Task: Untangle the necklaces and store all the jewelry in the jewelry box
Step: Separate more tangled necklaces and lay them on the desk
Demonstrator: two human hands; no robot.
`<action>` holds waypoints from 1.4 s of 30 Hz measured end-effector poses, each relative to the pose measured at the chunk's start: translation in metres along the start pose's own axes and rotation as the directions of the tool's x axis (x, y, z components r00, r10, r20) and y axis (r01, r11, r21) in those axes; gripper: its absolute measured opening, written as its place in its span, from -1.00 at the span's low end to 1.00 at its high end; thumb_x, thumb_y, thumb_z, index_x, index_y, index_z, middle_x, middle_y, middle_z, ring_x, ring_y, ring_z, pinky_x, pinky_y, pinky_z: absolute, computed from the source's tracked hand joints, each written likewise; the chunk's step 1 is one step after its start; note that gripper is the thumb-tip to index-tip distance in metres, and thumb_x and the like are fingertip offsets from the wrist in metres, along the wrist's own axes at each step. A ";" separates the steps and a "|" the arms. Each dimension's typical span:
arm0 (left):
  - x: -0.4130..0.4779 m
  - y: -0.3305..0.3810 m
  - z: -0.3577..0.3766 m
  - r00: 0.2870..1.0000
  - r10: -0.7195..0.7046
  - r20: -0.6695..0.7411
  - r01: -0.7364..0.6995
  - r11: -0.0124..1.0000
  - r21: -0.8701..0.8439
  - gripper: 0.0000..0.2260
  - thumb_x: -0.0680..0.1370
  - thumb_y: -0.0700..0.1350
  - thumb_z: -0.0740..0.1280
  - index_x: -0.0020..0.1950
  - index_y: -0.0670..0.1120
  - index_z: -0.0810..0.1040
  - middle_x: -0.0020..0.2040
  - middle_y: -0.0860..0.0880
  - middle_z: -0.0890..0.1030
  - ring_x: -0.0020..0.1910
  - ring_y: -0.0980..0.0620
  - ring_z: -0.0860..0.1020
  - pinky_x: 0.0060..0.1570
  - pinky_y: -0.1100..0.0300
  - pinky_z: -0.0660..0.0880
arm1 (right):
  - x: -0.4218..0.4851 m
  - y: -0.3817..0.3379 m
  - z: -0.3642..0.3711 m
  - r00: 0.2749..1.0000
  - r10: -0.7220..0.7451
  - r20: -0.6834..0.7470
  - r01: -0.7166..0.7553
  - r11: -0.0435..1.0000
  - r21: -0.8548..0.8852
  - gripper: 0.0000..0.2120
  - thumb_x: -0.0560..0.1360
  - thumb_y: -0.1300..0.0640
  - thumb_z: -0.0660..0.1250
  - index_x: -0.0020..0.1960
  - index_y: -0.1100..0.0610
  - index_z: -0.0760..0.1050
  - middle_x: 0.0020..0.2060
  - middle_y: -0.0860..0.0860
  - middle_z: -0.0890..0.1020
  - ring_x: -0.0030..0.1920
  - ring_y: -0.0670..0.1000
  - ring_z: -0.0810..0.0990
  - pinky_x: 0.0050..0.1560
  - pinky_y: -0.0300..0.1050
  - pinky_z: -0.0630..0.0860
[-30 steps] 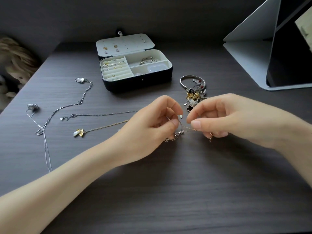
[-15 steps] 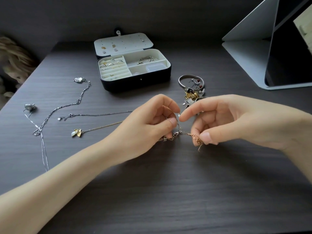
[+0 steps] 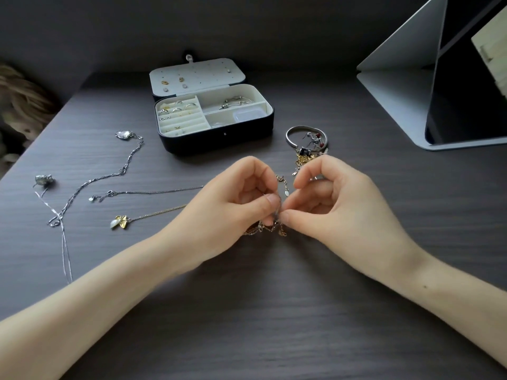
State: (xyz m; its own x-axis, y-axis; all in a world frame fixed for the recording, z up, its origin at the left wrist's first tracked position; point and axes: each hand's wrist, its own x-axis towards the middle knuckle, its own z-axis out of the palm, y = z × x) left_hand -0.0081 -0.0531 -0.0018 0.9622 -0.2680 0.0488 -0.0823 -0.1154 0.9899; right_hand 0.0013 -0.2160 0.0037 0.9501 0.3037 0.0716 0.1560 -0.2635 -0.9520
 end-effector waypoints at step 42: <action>-0.013 0.001 -0.014 0.867 0.423 0.262 -0.477 0.558 0.679 -0.74 0.36 -0.23 0.39 -0.25 0.07 0.36 -0.32 0.16 0.62 -0.37 0.25 0.49 -0.34 0.25 0.46 | 0.015 0.005 -0.010 0.953 -0.129 0.274 0.277 0.737 -0.617 -0.92 0.46 0.05 0.32 -0.20 -0.09 0.47 -0.41 -0.17 0.47 -0.32 -0.21 0.41 -0.29 -0.37 0.26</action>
State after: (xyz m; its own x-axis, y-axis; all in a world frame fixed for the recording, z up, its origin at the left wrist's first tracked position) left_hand -0.0165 -0.0361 0.0002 0.7316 -0.5318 0.4265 -0.6816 -0.5859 0.4384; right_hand 0.0188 -0.2223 0.0035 0.8116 0.5739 0.1093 0.5445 -0.6751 -0.4977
